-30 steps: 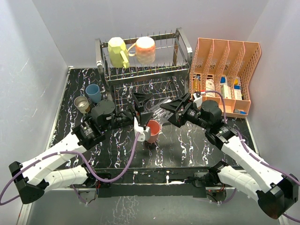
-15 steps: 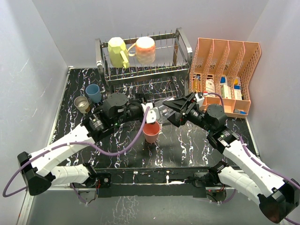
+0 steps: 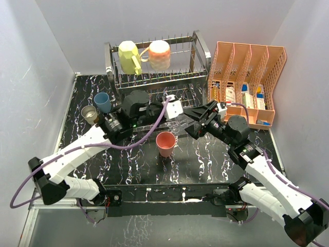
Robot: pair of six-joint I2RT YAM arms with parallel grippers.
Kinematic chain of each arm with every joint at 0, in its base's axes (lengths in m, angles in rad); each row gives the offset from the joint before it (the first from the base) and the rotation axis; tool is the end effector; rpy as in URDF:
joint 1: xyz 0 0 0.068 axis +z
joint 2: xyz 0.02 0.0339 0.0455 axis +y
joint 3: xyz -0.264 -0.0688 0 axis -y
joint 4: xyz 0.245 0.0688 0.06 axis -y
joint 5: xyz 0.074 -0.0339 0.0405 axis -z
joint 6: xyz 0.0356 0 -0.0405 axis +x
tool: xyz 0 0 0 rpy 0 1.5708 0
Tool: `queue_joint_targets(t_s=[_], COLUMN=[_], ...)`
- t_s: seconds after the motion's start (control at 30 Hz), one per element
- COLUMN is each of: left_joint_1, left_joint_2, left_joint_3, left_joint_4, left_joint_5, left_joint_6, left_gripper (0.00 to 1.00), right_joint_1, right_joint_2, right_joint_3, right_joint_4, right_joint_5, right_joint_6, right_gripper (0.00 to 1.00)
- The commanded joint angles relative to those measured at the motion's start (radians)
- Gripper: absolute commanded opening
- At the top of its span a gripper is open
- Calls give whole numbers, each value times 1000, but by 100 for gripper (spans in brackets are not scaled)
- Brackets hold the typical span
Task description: Unload the cups from the dish rack
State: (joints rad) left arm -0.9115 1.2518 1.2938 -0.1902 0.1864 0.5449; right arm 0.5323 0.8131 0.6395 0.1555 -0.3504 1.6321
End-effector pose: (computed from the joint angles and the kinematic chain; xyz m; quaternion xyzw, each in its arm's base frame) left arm 0.1707 -0.2311 0.4183 0.5473 0.5225 -0.1878 0.6262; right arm 0.1641 0.1108 0.3201 0.2630 0.6628 0.6676 0.2140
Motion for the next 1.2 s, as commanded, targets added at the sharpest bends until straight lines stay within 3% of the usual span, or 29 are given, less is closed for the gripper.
queue_joint_targets(t_s=[0.0,0.3,0.47,0.73,0.97,1.17], left_joint_1=[-9,-6,-6,-13,-25,-49], left_joint_2=[106,321,428,592,809,937], left_joint_3=[142,305,400,539,754,893], left_joint_4=[-244,-457,-523,-638,-785,-865], left_joint_5=[108,7,-59,-29,-30,-62], left_joint_6=[-33,25,34,47,36,37], left_gripper=[0,0,0,0,0,0], right_joint_1=[-14,-197,-279,-297,-298,-299], right_joint_2=[-47,-147,-164,-180,-142,-158], right_joint_3=[65,28,-6,51,109,99], right_joint_4=[-212,-624,-666,-729,-756,-774], right_joint_5=[166,562,602,789,956,1009], right_joint_6=[-251,-465,-515,-566,-669,-711], right_gripper=[98,98,98,98,98,98])
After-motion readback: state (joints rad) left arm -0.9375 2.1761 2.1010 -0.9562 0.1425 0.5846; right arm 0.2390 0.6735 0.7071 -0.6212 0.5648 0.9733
